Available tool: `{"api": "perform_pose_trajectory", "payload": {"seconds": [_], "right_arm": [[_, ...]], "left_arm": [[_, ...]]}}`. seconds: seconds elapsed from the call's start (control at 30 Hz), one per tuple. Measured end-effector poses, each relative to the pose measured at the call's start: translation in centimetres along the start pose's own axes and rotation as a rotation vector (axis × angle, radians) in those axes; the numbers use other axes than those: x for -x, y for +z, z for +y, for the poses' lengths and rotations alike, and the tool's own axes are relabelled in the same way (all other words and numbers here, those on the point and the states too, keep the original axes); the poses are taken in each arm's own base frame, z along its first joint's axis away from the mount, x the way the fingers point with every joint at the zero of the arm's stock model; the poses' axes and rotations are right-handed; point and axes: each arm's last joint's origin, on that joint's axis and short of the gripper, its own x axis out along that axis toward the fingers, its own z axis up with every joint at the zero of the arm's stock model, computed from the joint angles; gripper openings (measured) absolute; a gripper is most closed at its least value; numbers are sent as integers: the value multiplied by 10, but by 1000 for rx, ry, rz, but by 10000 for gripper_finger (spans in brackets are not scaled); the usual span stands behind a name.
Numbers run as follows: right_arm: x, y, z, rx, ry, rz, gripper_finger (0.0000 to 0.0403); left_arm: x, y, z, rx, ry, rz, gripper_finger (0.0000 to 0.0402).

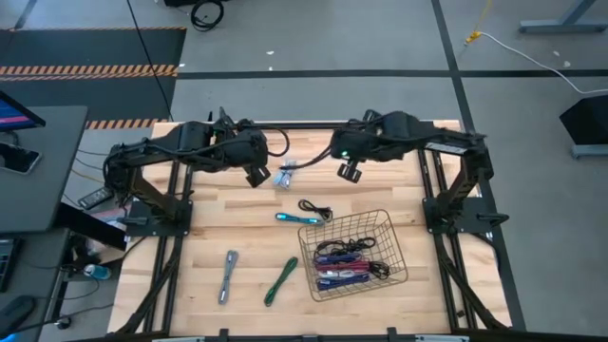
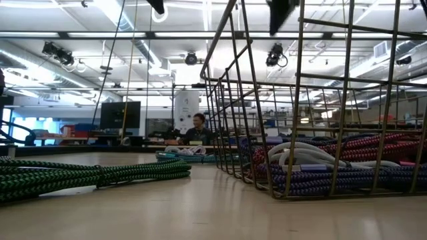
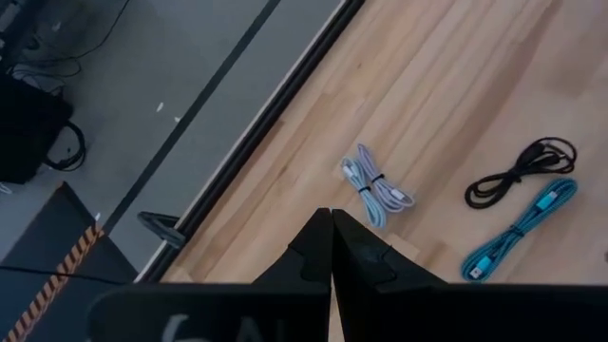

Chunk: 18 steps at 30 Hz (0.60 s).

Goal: Pick and place USB-C Cables
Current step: Adjust the wire basket

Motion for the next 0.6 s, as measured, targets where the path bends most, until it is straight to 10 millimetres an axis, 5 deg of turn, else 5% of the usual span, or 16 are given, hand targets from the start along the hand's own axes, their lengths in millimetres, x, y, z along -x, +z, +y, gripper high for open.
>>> {"api": "perform_pose_trajectory", "payload": {"seconds": [0.33,0.6], "right_arm": [[-113,-50,31,179,38,388,2],[-145,-84,55,183,150,508,1]], "left_arm": [[0,1,0,79,-3,-5,5],[0,1,-1,97,-8,-12,5]]}}
